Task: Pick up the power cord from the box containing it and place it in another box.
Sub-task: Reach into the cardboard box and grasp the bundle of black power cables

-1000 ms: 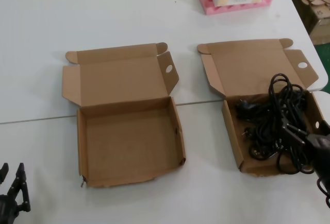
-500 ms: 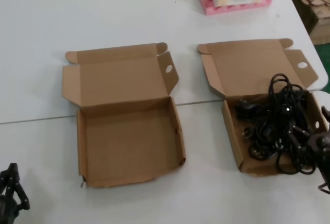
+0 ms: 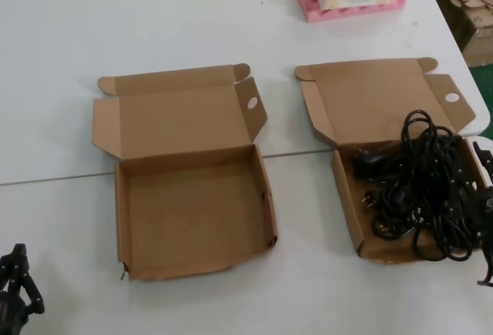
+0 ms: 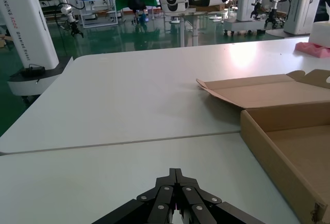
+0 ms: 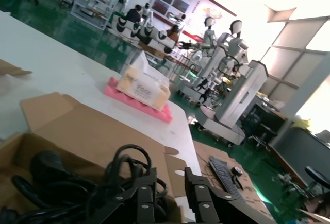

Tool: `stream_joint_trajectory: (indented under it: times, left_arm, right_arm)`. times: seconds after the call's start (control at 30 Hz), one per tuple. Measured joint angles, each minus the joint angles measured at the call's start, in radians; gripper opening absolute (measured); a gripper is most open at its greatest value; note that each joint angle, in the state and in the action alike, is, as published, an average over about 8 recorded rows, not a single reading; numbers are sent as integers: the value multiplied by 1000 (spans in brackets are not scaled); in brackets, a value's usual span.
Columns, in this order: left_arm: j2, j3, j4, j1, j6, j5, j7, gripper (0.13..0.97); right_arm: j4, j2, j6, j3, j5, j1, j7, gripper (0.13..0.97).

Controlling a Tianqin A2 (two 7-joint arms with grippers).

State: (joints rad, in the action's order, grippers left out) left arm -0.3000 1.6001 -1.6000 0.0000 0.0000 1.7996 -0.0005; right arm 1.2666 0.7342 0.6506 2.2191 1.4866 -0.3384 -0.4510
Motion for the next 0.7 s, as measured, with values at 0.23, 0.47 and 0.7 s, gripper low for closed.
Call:
stream_joint_trajectory:
  times: [0.23, 0.47, 0.7]
  left_arm:
    - [0, 0, 0, 0, 0, 0, 0, 163]
    - [0, 0, 0, 0, 0, 0, 0, 163]
    - [0, 0, 0, 0, 0, 0, 0, 163]
  right_arm:
    - [-22, -5, 7, 4, 53, -12, 0, 256]
    - [26, -19, -24, -68, 71, 29, 0, 177]
    - [117, -20, -45, -135, 74, 86, 0, 180]
